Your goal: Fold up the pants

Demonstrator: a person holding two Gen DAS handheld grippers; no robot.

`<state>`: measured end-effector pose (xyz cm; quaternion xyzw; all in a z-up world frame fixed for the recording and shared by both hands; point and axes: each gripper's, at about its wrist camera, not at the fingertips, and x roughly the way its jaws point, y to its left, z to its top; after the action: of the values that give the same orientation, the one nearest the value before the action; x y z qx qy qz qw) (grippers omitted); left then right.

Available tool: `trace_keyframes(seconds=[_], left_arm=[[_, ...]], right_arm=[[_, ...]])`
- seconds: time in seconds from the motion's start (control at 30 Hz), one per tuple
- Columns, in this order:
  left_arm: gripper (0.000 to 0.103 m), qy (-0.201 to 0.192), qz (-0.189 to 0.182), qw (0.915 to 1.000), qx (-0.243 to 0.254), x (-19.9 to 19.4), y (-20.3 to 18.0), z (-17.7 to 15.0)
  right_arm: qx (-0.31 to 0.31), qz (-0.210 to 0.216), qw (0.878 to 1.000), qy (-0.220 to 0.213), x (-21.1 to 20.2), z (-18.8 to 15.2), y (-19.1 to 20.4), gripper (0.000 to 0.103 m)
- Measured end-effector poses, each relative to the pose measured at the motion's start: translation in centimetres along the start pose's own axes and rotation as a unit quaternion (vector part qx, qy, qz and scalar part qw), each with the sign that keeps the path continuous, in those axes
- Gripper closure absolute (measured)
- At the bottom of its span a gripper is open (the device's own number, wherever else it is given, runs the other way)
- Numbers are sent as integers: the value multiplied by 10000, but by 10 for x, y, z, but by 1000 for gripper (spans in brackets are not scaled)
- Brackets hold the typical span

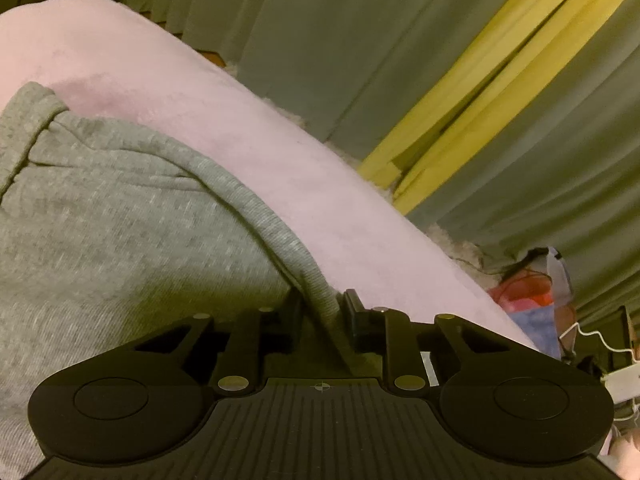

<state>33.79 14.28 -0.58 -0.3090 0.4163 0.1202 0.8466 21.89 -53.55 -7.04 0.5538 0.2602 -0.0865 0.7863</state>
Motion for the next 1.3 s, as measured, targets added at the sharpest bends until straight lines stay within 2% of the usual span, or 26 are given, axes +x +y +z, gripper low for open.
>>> trace_keyframes(seconds=[0.03,0.1,0.13,0.2,0.23,0.3,0.33,0.37,0.4,0.53,0.7,0.87,1.0,1.1,1.23,1.3], left_arm=[[71,-1,22,10000,-24,1,0,1],[61,46,-28,9999,-90,2,0,2],[59,44,-24,9999,-110,4,-1,2],[48,91,-25,9998,-191,8,-3,4],[47,89,-13,9997,-226,8,-4,5],[58,54,143,9998,-149,9,-10,6],[70,44,273,9996,-44,9,-13,5],[91,23,417,9991,99,8,-16,4],[92,31,427,9990,157,5,-17,3],[93,-288,89,9995,83,-35,-9,-3],[93,-651,-330,9965,418,-124,-5,-20],[93,-864,-676,9918,649,-223,19,-71],[93,-709,-845,9924,546,-269,54,-129],[93,-414,-783,9957,262,-272,92,-173],[92,172,-722,9950,-675,-241,144,-209],[88,274,-503,9934,-995,-231,159,-221]], right_arm=[[-2,-25,10000,4,3,0,-1,86],[107,-75,9999,57,10,-1,-8,81],[209,-21,9998,67,13,-2,-13,80],[385,154,9991,26,19,-3,-21,80],[445,236,9987,-65,21,-3,-23,81],[476,329,9981,-224,21,-6,-26,83],[425,299,9983,-273,22,-7,-26,90],[352,241,9986,-306,23,-9,-25,94],[265,198,9989,-338,24,-10,-25,97],[164,223,9985,-472,11,-12,-20,98],[-351,313,9951,-874,-48,-11,6,98],[-686,348,9918,-1024,-124,-17,10,98],[-907,58,9924,-829,-189,-22,-14,98],[-1113,-348,9917,-548,-218,-27,-33,98],[-1220,-802,9893,-61,-218,-36,-55,98],[-1257,-1090,9859,204,-210,-38,-62,97]])
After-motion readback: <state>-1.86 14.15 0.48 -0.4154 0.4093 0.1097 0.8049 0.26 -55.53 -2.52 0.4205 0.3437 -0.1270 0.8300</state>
